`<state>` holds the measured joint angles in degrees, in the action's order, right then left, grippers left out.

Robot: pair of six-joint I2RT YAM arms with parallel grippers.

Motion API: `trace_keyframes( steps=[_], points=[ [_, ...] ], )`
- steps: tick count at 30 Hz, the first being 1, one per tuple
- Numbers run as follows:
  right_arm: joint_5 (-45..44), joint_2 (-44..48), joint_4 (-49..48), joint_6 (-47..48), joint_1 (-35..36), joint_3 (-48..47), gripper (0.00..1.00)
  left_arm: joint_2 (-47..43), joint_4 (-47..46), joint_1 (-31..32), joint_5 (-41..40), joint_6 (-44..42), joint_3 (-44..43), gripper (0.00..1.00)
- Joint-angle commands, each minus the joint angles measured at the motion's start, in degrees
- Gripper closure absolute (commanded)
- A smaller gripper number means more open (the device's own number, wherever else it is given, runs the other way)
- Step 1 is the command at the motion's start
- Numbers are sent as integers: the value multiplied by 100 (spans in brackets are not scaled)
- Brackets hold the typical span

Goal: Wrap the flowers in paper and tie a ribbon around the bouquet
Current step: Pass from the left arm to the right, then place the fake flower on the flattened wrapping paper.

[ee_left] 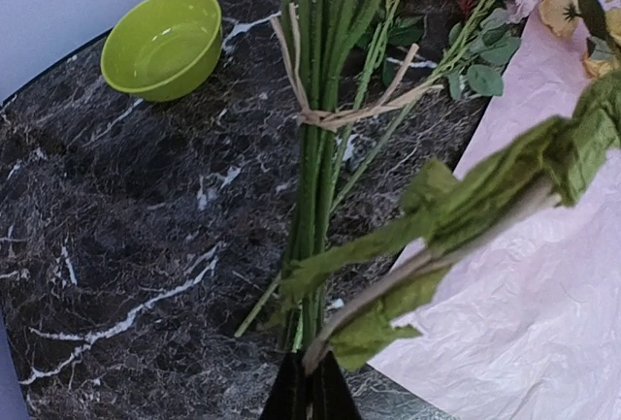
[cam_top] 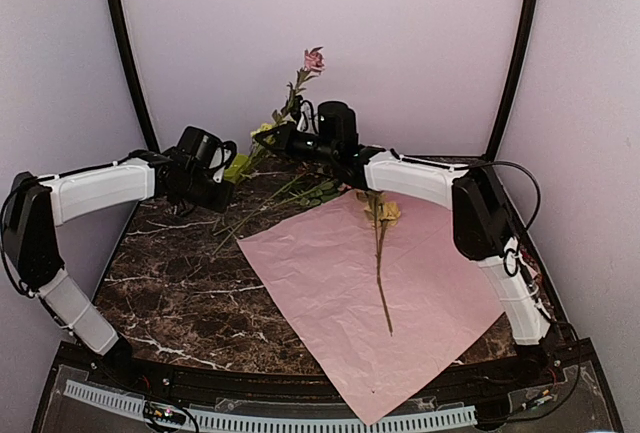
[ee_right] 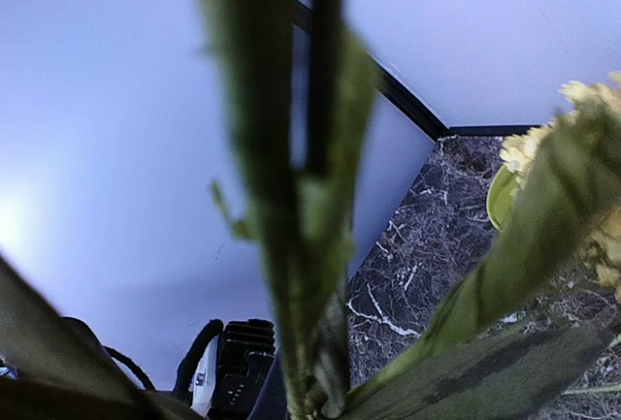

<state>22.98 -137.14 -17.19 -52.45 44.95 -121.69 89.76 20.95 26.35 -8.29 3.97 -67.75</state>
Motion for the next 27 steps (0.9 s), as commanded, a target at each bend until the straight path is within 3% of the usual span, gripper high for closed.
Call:
trace_keyframes(
  steps=[1,4,7,11,15,21,27],
  points=[
    [33,-342,-348,-302,97,-322,100,119,597,-85,-626,329,128,92],
    [-7,-333,-281,-186,135,-342,100,-44,464,-81,-397,317,334,54],
    [-69,-217,-118,-24,137,-312,100,-234,357,-87,-352,267,465,40],
    [64,223,609,540,76,-319,100,-419,322,-123,-194,204,494,37],
    [-12,1189,2258,1762,-206,-60,100,-467,304,-180,63,221,502,37],
    [-996,3300,4260,3094,-690,1670,100,-260,11,-436,525,311,501,36],
    [-1368,4232,6290,3526,-1094,2396,100,467,57,-639,692,254,33,36]
  ],
)
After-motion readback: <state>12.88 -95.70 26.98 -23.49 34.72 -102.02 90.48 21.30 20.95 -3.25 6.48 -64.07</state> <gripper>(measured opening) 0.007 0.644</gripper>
